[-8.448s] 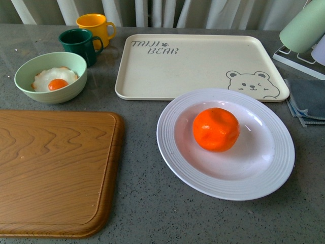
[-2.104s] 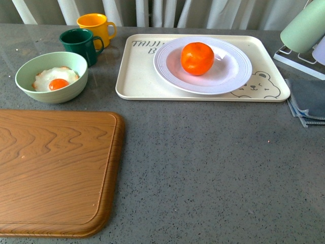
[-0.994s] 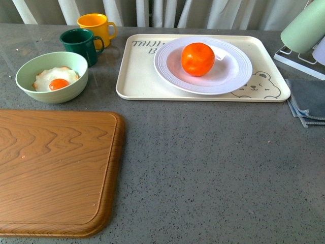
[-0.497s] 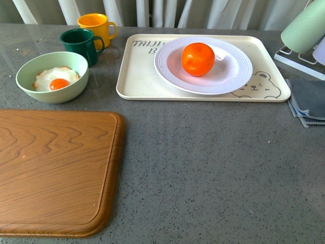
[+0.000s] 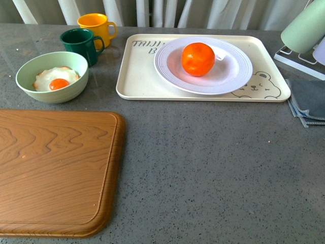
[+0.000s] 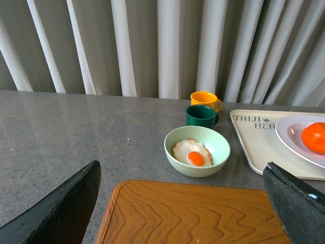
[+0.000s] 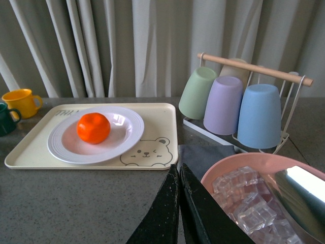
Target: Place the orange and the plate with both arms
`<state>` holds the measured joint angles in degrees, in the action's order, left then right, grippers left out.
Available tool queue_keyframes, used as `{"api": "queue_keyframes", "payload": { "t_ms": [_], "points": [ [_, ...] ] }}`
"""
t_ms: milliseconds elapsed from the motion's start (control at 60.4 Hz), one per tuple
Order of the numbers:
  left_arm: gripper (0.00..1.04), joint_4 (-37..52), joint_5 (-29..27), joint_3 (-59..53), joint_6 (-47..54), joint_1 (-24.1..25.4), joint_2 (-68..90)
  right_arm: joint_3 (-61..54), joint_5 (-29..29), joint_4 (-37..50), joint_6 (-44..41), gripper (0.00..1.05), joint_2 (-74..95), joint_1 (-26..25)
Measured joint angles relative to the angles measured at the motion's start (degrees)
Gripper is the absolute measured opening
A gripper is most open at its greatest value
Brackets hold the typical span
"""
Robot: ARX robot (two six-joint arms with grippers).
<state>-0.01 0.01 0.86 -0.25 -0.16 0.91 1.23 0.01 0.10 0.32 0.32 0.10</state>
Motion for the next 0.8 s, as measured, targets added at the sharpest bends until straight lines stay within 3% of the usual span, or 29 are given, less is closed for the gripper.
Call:
{"api": "queue_keyframes", "payload": {
  "t_ms": [199,729,795],
  "points": [
    [0.96,0.0,0.0,0.0,0.0,0.0,0.0,0.0,0.0,0.0,0.0,0.02,0.0,0.0],
    [0.96,0.0,0.0,0.0,0.0,0.0,0.0,0.0,0.0,0.0,-0.1,0.92,0.0,0.0],
    [0.96,0.0,0.0,0.0,0.0,0.0,0.0,0.0,0.0,0.0,-0.1,0.97,0.0,0.0]
  ]
}}
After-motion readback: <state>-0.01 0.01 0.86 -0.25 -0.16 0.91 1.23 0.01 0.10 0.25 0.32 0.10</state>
